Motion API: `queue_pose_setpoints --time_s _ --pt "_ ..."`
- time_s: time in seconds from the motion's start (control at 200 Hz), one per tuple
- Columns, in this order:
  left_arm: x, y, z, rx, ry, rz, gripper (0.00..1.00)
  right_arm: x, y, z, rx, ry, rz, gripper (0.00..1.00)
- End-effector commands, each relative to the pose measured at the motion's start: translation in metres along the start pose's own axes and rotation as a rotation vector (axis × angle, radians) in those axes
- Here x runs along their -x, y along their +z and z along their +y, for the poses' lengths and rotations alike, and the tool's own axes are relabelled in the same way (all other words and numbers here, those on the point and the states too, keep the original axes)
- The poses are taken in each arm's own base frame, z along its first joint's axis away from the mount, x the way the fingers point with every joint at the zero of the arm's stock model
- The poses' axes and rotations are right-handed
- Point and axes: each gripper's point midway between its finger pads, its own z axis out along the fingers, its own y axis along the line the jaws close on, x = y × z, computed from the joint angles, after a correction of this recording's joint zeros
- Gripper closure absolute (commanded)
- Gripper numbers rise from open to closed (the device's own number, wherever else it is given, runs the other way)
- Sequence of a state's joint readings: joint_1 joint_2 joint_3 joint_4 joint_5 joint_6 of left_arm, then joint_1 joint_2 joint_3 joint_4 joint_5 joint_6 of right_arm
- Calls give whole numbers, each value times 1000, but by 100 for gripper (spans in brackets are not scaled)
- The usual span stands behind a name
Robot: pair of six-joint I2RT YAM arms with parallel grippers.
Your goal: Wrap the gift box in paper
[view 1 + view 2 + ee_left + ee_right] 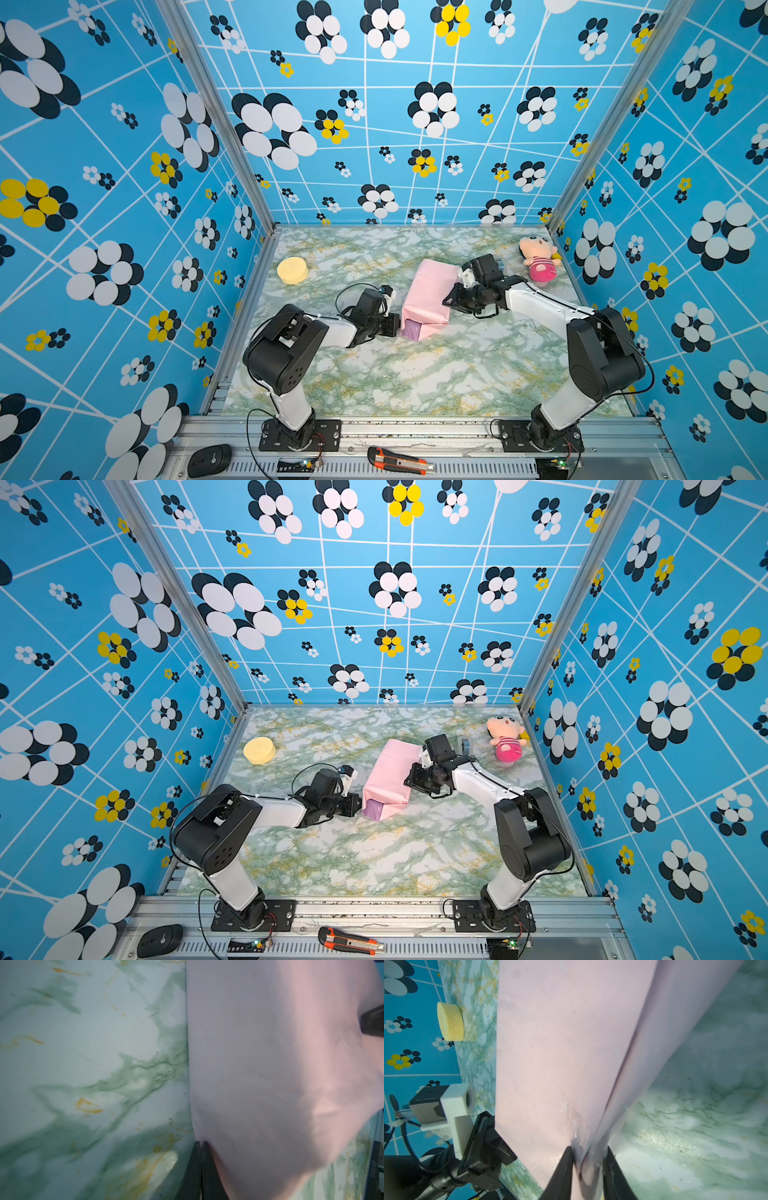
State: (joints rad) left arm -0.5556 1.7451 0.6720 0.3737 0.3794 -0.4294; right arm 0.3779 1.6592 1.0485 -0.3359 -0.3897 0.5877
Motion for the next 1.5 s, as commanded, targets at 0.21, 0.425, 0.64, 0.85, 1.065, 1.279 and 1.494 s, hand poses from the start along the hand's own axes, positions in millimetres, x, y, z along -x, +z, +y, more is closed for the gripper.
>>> queue_pose_setpoints --time_s 0.21,0.425,0.64,0.85,1.065,1.279,1.494 --pt "-5 10 -24 -100 30 42 95 -20 0 -14 -61 9 54 74" --pt "10 4 -35 -114 54 7 94 -21 0 -14 -61 9 54 74" --pt "16 -13 -28 -49 80 -10 93 -22 -1 -14 -60 8 55 74" --pt "22 -17 -23 -23 94 -22 92 -20 -1 -12 -53 5 48 74" --pt "27 -1 -29 -75 88 -28 93 -20 -2 -12 -53 2 45 74" --pt "36 4 -41 -105 100 -58 93 -19 -3 -11 -49 0 40 74" --pt "29 21 -40 -92 103 -64 92 -20 -2 -10 -47 -1 42 74"
